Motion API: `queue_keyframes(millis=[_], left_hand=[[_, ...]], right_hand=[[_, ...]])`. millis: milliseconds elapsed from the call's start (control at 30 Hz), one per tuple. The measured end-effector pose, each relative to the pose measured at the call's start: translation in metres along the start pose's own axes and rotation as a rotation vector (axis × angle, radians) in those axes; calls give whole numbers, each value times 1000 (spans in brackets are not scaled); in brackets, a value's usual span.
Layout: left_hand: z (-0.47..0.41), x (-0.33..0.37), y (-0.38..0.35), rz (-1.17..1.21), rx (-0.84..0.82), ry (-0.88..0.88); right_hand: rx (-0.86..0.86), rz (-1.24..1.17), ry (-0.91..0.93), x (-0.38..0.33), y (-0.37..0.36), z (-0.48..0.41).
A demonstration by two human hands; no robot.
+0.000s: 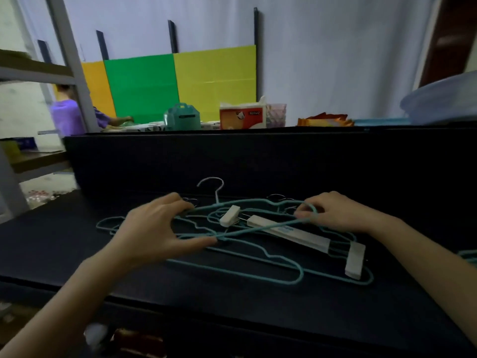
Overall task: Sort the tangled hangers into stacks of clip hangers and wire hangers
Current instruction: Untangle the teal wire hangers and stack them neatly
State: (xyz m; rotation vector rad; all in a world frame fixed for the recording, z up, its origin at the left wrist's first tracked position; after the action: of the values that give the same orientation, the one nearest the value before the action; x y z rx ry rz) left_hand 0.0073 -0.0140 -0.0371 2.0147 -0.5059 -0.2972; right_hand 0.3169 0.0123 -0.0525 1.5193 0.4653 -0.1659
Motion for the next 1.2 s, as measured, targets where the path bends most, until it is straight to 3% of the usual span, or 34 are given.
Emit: queue_keyframes(millis=[167, 367, 633, 867, 1200], left_hand=[[-22, -26, 0, 43, 28, 20], [-36, -33, -5, 70, 80, -22], [-44, 1, -12, 174, 111, -138], [-53, 84, -14, 226, 106, -291], [-54, 283, -46, 301, 21, -425]], right_hand=[[-29, 171, -52, -15, -20, 12], [218, 219, -83, -24, -24, 22], [570, 233, -158, -17, 25, 81], [643, 276, -370, 37, 62, 170], [707, 289, -601, 157, 120, 346]])
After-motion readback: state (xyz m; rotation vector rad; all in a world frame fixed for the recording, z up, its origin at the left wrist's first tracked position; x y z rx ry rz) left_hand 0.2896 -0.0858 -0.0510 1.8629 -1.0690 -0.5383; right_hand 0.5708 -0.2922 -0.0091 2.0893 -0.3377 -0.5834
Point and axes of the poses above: each hand's wrist, its own z-axis away from the middle knuckle, its own y-axis out of the back of the hand, x = y × z, the point moved 3 cm from there along -z, towards the middle knuckle, and after that the axes turned 3 degrees about -z, right-handed, at the moved point
